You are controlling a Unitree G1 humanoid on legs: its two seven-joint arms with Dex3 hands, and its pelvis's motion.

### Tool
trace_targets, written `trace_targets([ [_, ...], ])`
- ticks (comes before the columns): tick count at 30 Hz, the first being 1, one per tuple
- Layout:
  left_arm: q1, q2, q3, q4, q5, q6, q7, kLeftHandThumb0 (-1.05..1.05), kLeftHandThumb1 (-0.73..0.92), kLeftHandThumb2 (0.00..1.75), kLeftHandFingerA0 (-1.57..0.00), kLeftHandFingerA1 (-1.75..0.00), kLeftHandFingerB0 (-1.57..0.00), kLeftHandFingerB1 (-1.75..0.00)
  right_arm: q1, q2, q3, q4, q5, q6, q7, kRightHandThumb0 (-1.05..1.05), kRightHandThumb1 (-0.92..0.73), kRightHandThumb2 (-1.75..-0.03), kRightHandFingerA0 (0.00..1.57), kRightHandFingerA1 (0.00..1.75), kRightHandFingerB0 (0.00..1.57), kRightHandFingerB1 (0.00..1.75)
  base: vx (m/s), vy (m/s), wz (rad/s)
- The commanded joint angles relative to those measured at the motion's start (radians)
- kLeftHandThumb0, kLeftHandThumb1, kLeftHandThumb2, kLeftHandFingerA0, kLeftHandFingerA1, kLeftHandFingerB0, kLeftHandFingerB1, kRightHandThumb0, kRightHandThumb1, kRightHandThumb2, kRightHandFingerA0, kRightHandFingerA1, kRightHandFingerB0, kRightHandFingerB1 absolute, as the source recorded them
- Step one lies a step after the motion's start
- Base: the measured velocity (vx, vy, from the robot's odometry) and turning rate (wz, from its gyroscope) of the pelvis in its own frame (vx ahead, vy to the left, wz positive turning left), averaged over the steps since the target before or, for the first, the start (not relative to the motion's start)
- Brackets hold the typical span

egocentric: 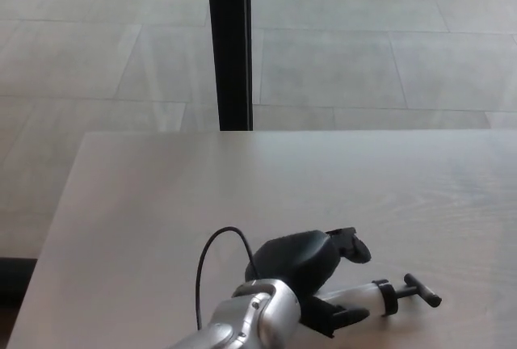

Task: The robot uses its left hand to lift the air pump kept on the middle of the desk and use the right hand to pull out the handle

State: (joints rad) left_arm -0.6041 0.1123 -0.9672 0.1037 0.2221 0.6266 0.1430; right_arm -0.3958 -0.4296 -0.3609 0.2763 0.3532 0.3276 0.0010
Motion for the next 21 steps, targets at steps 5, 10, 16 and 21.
trace_targets([
  [5, -0.118, 0.033, -0.366, 0.067, 0.279, 0.431, -0.222, -0.83, 0.58, 0.95, -0.04, -0.53, -0.08, -0.48, 0.006, 0.017, 0.003, -0.024, -0.045, 0.052, -0.059, -0.57, -0.57, -0.9, 0.55, 0.66, 0.33, 0.52, 0.0, 0.0, 0.0],
  [10, -0.132, 0.046, -0.458, 0.087, 0.285, 0.487, -0.253, -0.86, 0.55, 0.96, 0.0, -0.4, -0.07, -0.43, 0.01, 0.019, -0.002, -0.032, -0.051, 0.046, -0.066, -0.55, -0.57, -0.91, 0.55, 0.67, 0.36, 0.53, 0.0, 0.0, 0.0],
  [16, -0.12, 0.08, -0.534, 0.134, 0.319, 0.503, -0.254, -0.79, 0.52, 0.9, -0.02, -0.51, -0.09, -0.48, 0.0, 0.013, -0.005, -0.027, -0.06, 0.048, -0.078, -0.51, -0.71, -0.61, 0.59, 0.65, 0.45, 0.43, 0.0, 0.0, 0.0],
  [21, -0.114, 0.085, -0.561, 0.164, 0.328, 0.5, -0.274, -0.41, 0.38, 0.99, -0.05, -0.56, 0.0, -0.51, -0.011, 0.015, -0.008, -0.024, -0.063, 0.056, -0.087, -0.51, -0.56, -0.91, 0.56, 0.7, 0.37, 0.55, 0.0, 0.0, 0.0],
])
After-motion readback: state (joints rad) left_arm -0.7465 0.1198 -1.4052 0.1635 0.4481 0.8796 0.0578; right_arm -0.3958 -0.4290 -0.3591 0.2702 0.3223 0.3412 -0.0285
